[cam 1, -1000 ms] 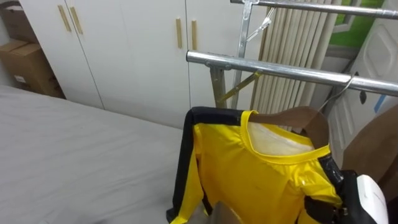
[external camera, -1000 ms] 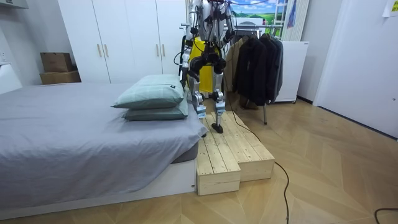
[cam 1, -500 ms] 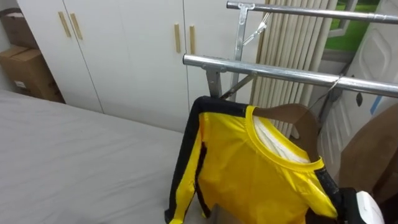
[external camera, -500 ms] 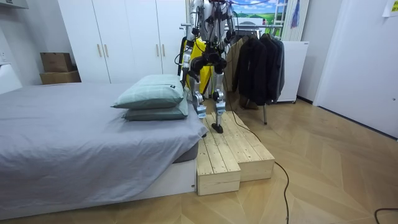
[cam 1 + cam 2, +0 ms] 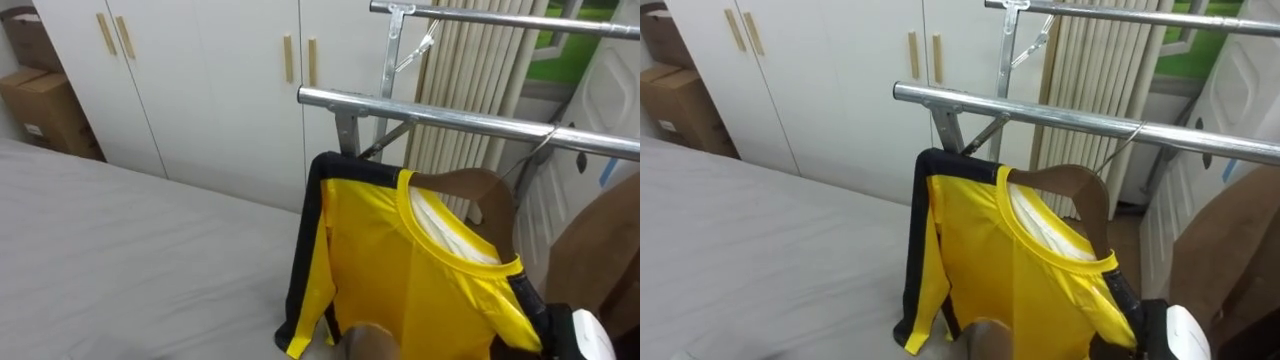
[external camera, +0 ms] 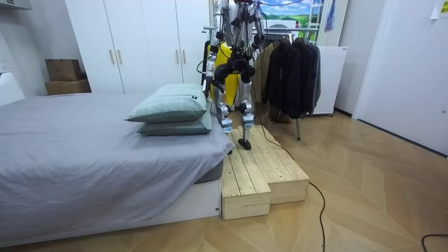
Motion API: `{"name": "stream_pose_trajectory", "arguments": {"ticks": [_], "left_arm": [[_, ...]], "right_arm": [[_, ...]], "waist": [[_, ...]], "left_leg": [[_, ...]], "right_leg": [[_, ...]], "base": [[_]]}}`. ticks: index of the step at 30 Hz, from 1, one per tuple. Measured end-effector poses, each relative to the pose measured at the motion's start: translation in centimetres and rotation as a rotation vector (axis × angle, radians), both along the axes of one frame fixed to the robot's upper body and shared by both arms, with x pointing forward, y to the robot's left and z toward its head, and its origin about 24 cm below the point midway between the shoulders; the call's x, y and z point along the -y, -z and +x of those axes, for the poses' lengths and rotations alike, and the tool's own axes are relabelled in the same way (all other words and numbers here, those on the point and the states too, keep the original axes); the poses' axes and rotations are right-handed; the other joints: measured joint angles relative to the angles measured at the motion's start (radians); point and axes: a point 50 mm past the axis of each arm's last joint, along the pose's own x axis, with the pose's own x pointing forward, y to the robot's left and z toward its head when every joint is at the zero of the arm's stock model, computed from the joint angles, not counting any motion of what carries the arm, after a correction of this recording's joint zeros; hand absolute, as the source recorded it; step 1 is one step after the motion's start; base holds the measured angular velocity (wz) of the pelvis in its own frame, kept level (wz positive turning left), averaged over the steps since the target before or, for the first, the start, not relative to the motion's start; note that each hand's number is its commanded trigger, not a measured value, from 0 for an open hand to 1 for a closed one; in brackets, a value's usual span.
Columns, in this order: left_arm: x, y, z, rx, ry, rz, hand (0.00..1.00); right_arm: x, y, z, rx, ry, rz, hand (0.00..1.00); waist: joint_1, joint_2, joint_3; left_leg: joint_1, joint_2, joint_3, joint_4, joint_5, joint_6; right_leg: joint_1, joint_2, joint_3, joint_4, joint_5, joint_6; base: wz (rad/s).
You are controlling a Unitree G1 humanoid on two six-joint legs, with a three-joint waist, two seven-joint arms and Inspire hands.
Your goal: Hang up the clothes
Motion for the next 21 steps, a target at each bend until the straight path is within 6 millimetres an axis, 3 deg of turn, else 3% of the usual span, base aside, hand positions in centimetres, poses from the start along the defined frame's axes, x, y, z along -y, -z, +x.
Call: {"name": "stream_pose_trajectory", "arguments": {"ticks": [1, 2, 3, 4, 5, 21], "left_arm": [[0.03, 0.01, 0.00, 0.004, -0.010, -0.002, 0.00], [0.04, 0.01, -0.06, 0.003, -0.013, -0.002, 0.00], [0.04, 0.00, -0.07, 0.003, -0.013, -0.002, 0.00], [0.03, 0.01, -0.01, 0.006, -0.013, 0.000, 0.00], [0.02, 0.01, 0.02, 0.007, -0.012, 0.002, 0.00], [0.02, 0.02, 0.06, 0.017, -0.031, 0.017, 0.00]], "right_arm": [[0.00, 0.03, 0.01, -0.001, 0.000, 0.000, 1.00], [0.01, 0.05, 0.02, -0.002, 0.000, 0.000, 0.71], [0.01, 0.06, 0.05, -0.002, 0.000, 0.000, 0.60], [0.00, 0.07, 0.12, -0.003, -0.001, 0.001, 0.05], [0.01, 0.11, 0.13, -0.005, 0.000, 0.001, 0.00], [-0.39, 0.18, 0.16, 0.002, 0.018, 0.028, 0.00]], "waist": [[0.000, -0.001, 0.0001], [0.000, -0.002, 0.0004], [0.000, -0.004, 0.0008], [0.000, -0.004, 0.0007], [0.000, -0.004, 0.0006], [0.000, -0.006, -0.0013]], "left_leg": [[0.000, 0.000, 0.000, 0.000, 0.000, 0.000], [0.000, 0.000, 0.000, 0.000, 0.000, 0.000], [0.000, 0.000, 0.000, 0.000, 0.000, 0.000], [0.000, 0.000, 0.000, 0.000, 0.000, 0.000], [0.000, 0.000, 0.000, 0.000, 0.000, 0.000], [0.000, 0.000, 0.001, 0.000, 0.000, 0.000]], "right_leg": [[0.000, 0.000, 0.000, 0.000, 0.000, 0.000], [0.000, 0.000, 0.000, 0.000, 0.000, 0.000], [0.000, 0.000, 0.000, 0.000, 0.000, 0.000], [0.000, 0.000, 0.000, 0.000, 0.000, 0.000], [0.000, 0.000, 0.000, 0.000, 0.000, 0.000], [0.000, 0.000, -0.001, 0.000, 0.000, 0.000]], "base": [[0.00], [0.00], [0.00], [0.00], [0.00], [0.00]]}}
